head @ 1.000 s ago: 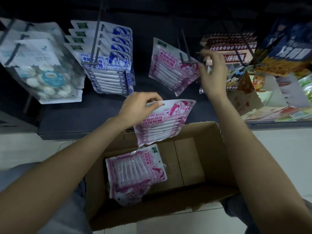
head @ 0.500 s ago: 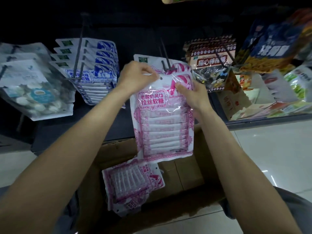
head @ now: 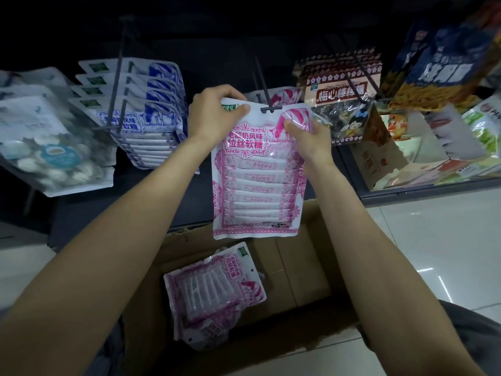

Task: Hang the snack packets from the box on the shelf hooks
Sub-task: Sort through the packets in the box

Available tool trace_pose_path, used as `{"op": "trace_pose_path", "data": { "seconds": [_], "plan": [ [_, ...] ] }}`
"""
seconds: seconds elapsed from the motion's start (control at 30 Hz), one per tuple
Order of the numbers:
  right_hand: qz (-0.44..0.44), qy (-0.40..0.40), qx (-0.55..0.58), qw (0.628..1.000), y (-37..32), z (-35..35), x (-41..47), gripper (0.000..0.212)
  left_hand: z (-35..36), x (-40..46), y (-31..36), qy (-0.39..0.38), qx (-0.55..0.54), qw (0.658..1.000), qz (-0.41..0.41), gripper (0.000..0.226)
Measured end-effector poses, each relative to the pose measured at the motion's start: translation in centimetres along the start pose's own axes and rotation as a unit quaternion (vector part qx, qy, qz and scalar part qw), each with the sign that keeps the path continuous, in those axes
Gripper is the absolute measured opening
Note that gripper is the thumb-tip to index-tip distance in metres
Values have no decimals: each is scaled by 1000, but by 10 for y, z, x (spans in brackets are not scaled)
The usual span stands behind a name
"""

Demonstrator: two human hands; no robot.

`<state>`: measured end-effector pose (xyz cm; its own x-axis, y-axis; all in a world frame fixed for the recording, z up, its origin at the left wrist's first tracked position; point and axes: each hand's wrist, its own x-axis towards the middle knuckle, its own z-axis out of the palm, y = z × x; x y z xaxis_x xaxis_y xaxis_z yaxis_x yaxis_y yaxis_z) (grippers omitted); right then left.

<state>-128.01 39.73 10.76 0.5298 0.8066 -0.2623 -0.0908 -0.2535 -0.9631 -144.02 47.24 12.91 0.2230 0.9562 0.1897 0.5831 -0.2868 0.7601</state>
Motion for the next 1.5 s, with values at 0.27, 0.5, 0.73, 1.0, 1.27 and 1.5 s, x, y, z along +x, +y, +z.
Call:
{"op": "trace_pose_path", "data": {
  "seconds": [0.27,0.5,0.73,1.0,1.27,1.5],
  "plan": [
    [-8,35,-18,999,-4,25,37,34,12,2,-25,34,103,992,67,48],
    [-48,70,-83,993,-7,47,66,56,18,19,-44,32,148,985,80,62],
    [-61,18,-125,990,20,31,67,49,25,21,-41,-33,163,985,47,85],
    [-104,-28,-181,978,65,-5,-24,29,17,-76,-48,43,64,996,42,60],
    [-91,-278,-431,854,175,-12,-115,27,-21,-209,-160,-26,167,985,32,36],
    [20,-317,-566,761,265,27,-116,60,-42,-233,-225,-82,263,959,-72,43]
  ]
}}
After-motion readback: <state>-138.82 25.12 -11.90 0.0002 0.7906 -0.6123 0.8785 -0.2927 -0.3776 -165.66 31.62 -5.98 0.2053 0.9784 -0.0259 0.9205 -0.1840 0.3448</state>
